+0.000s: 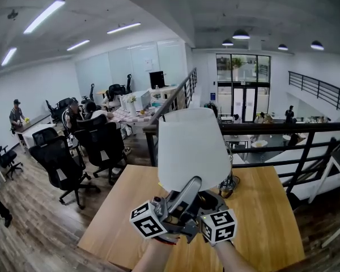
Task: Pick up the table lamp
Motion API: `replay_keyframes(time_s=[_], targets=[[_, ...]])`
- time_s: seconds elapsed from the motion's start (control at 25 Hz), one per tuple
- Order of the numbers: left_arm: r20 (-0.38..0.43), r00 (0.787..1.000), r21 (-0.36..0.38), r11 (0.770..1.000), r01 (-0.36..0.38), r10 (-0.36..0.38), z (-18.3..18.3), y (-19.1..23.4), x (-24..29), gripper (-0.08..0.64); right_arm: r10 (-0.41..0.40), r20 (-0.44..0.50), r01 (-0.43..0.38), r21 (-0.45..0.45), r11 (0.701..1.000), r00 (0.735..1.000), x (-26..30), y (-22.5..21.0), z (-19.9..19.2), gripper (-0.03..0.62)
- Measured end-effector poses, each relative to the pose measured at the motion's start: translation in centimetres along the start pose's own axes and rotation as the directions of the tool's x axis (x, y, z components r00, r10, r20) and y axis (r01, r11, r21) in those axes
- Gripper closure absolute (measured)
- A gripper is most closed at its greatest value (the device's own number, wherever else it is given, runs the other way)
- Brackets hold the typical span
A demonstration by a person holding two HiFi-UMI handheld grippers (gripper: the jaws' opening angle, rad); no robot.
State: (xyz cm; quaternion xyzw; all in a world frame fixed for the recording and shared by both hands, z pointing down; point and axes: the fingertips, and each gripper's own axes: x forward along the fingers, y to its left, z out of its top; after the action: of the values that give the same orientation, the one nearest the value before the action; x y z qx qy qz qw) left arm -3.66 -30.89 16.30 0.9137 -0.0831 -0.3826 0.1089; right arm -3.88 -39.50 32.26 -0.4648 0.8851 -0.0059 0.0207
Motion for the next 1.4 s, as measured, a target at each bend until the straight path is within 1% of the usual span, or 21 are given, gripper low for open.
replay_keyframes(time_s=[0.56, 1.4], targets=[[-0.004, 1.000, 0.017, 1.000, 0.011, -0.011, 0.5, -0.8, 0.0, 0.551, 0.000, 0.014, 0.000, -0.008, 1.000, 1.000, 0.0, 0.6, 0.7, 0.443], [0.001, 1.000, 0.002, 1.000, 0.015, -0.015, 0.7, -0.4, -0.8, 0.551, -0.011, 0.009, 0.011, -0.019, 1.000, 1.000, 0.5, 0.9, 0.2, 0.443]])
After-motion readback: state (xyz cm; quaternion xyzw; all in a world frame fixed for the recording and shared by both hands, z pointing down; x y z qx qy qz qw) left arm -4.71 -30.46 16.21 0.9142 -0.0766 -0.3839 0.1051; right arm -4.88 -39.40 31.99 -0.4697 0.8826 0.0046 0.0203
